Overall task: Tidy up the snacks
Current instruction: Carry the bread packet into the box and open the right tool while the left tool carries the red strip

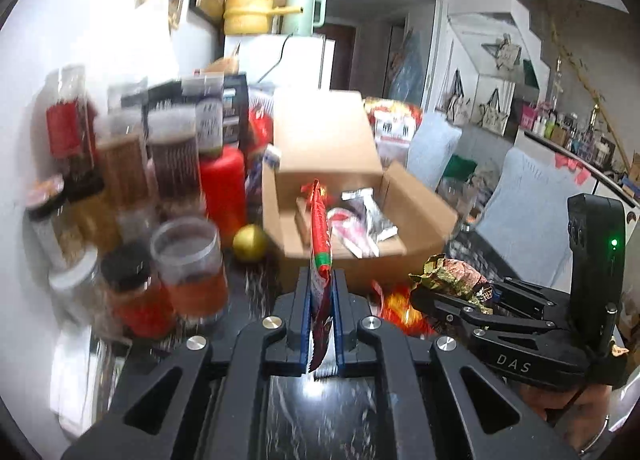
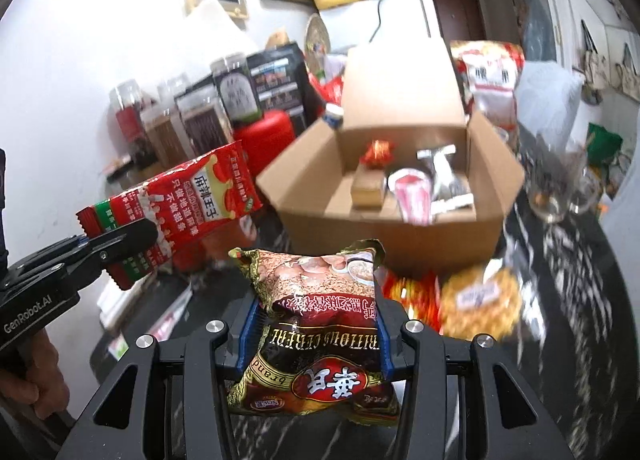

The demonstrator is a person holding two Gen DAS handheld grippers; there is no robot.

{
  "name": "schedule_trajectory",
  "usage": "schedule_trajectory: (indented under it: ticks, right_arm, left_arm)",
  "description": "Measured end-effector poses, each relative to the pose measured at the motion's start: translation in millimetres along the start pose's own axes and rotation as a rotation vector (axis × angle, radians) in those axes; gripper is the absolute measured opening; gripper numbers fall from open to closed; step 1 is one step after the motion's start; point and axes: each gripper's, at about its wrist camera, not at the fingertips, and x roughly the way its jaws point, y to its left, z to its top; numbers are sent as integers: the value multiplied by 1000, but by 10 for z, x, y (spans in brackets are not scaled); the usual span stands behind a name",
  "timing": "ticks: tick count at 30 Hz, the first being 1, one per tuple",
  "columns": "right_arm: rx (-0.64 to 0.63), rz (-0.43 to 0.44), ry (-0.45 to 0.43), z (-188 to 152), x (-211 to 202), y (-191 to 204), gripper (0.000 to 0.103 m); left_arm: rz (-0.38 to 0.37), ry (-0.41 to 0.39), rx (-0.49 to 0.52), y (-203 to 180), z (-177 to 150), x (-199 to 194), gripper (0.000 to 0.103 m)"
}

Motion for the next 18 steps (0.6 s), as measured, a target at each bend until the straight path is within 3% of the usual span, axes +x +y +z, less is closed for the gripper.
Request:
schedule_trajectory:
  ticks: [13,18]
  right_arm:
    - [-39,-50,-53,717,184,-294,45]
    - [-36,-79,-55,920,343,-464,45]
  left_arm:
    - [-55,-46,-29,18,675,566,9]
    - [-35,-45,2,-13,879,823,9]
